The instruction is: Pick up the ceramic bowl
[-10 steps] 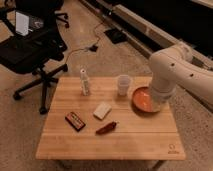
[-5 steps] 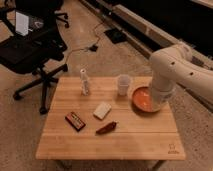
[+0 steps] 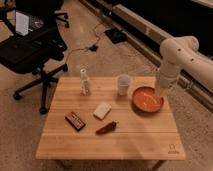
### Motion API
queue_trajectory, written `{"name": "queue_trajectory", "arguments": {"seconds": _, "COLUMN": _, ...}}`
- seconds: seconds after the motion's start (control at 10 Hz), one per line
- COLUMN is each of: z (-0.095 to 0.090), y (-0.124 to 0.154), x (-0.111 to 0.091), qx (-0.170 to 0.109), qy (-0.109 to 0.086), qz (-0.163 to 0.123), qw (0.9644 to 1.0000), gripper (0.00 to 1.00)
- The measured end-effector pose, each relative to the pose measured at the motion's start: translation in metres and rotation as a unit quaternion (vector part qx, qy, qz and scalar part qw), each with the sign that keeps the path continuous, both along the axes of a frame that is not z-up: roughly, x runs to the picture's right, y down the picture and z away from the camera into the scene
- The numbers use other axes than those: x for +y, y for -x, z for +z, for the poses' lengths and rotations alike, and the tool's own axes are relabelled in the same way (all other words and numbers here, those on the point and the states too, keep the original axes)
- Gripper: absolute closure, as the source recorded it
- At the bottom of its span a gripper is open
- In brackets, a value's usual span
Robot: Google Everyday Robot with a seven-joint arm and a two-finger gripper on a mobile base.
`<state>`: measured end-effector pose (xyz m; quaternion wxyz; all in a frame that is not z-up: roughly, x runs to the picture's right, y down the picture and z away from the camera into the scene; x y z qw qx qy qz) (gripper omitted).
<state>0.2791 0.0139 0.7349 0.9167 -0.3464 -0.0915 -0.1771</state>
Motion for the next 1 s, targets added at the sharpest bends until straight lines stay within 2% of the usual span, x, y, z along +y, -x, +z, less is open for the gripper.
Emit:
{"name": "queue_trajectory", "arguments": {"seconds": 0.2, "z": 0.038, "y": -0.011, "x": 0.002, "qx": -0.023, "qy": 0.010, "qz": -0.008, "qw": 0.9997, "gripper": 0.20}}
{"name": "queue_trajectory", "arguments": {"seconds": 0.4, "z": 0.060, "y": -0.025, "x": 0.011, "qx": -0.028, "qy": 0.020, "qz": -0.014, "qw": 0.9993, "gripper": 0.20}}
{"name": "queue_trajectory", "arguments": {"seconds": 0.8, "z": 0.085, "y": -0.066, "x": 0.039, "qx": -0.011, "qy": 0.041, "qz": -0.014, "qw": 0.9990, "gripper": 0.20}}
{"name": "queue_trajectory", "arguments": {"seconds": 1.0, "z": 0.086, "y": -0.075, "x": 0.048, "qx": -0.007, "qy": 0.048, "qz": -0.007, "qw": 0.9988, "gripper": 0.20}}
